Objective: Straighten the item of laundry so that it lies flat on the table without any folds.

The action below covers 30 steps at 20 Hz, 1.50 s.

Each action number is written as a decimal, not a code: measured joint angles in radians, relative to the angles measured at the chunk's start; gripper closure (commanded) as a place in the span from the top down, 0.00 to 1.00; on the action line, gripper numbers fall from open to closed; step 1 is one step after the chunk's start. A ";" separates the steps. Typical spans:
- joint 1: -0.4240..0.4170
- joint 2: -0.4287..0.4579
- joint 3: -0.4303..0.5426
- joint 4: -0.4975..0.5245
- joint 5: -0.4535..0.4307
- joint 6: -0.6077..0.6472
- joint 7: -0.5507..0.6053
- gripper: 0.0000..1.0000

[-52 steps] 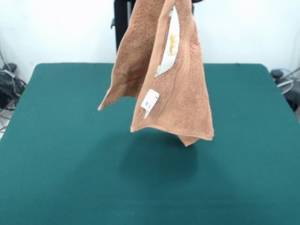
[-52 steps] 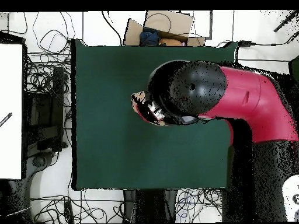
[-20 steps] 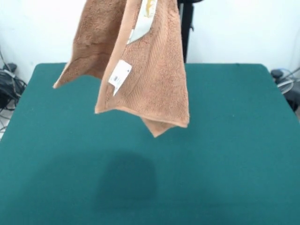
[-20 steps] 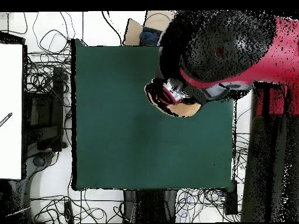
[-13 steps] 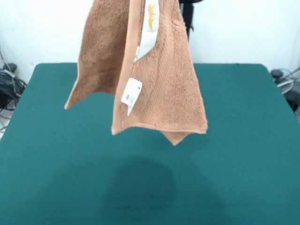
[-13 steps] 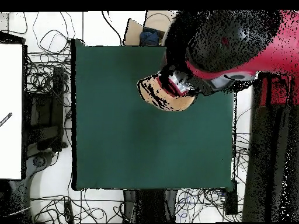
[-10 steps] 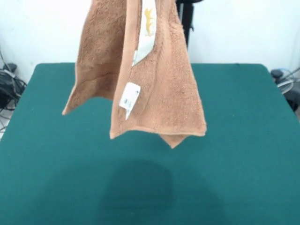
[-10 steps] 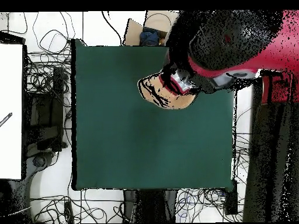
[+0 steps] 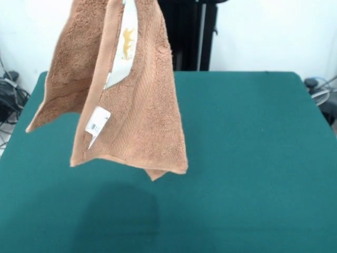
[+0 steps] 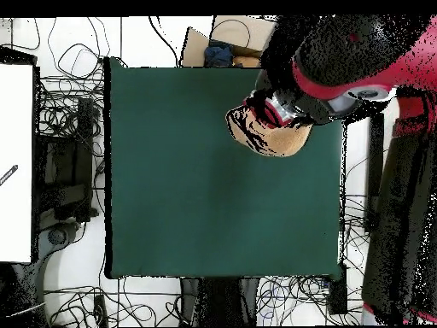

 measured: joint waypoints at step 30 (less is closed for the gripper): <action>0.062 0.150 0.006 -0.300 -0.080 0.169 -0.005 0.00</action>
